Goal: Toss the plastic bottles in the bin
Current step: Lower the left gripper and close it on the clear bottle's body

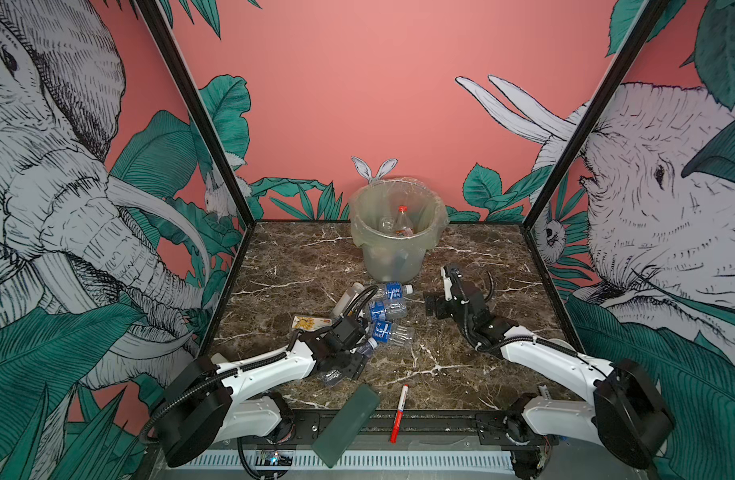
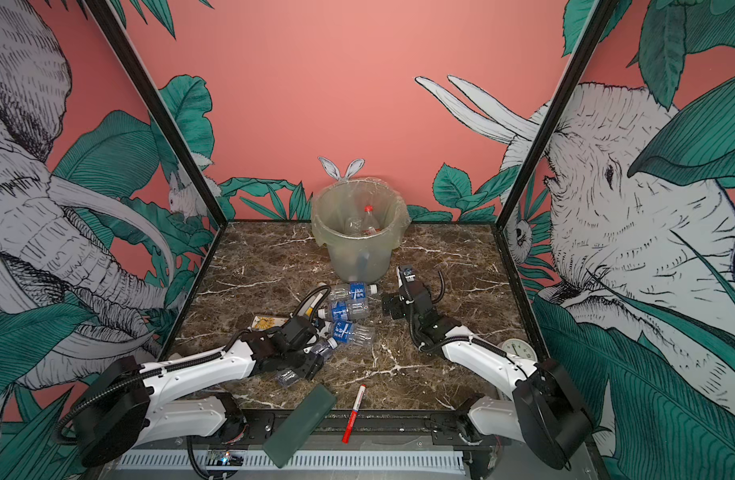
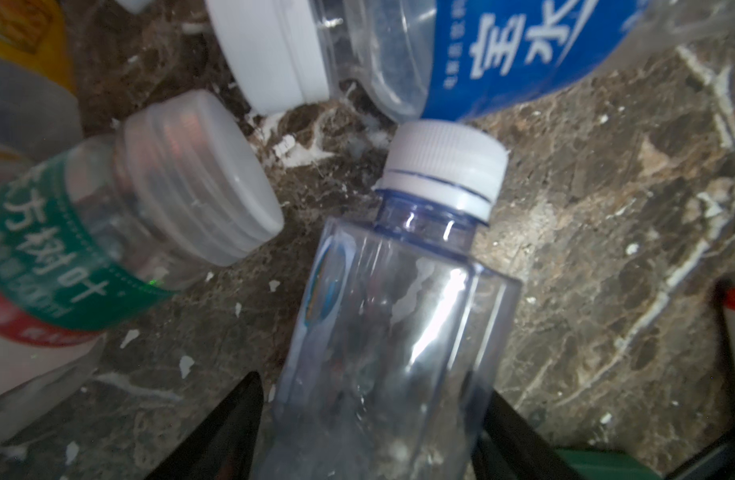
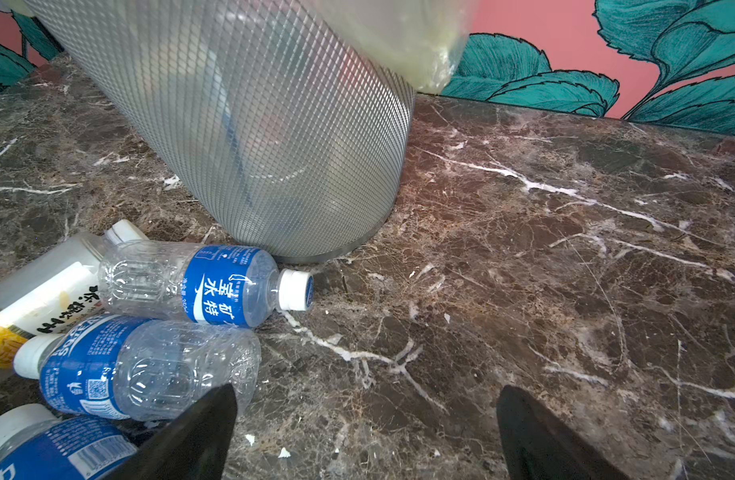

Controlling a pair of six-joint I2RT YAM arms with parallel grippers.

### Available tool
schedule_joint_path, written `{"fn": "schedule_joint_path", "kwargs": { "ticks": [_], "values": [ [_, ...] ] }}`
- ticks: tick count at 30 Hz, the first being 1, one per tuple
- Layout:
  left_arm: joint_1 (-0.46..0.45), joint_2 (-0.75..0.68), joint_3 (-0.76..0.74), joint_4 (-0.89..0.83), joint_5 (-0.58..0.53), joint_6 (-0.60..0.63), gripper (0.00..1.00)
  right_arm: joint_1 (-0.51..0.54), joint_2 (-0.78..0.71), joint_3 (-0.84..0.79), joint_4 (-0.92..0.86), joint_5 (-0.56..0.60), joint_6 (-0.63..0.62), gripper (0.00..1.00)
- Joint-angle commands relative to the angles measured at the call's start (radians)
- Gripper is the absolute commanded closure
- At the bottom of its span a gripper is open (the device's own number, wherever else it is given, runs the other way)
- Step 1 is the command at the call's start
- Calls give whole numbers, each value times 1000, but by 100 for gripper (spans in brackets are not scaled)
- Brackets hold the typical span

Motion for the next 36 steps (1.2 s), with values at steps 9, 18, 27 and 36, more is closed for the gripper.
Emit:
{"fn": "schedule_joint_path", "kwargs": {
  "ticks": [9,18,27,36],
  "values": [
    [-27,17,33,-34,-27,7,36,-5,-8,25,15,2,4,0],
    [-31,21,38,-37,-30,7,43,-4,-6,25,15,0,3,0],
    [-43,-58,29,-63,-38,-8,53,-5,-5,25,16,-5,5,0],
    [-86,-231,-5,-89,-104,-59,52,-5,-6,25,20,-8,6,0]
  ]
}}
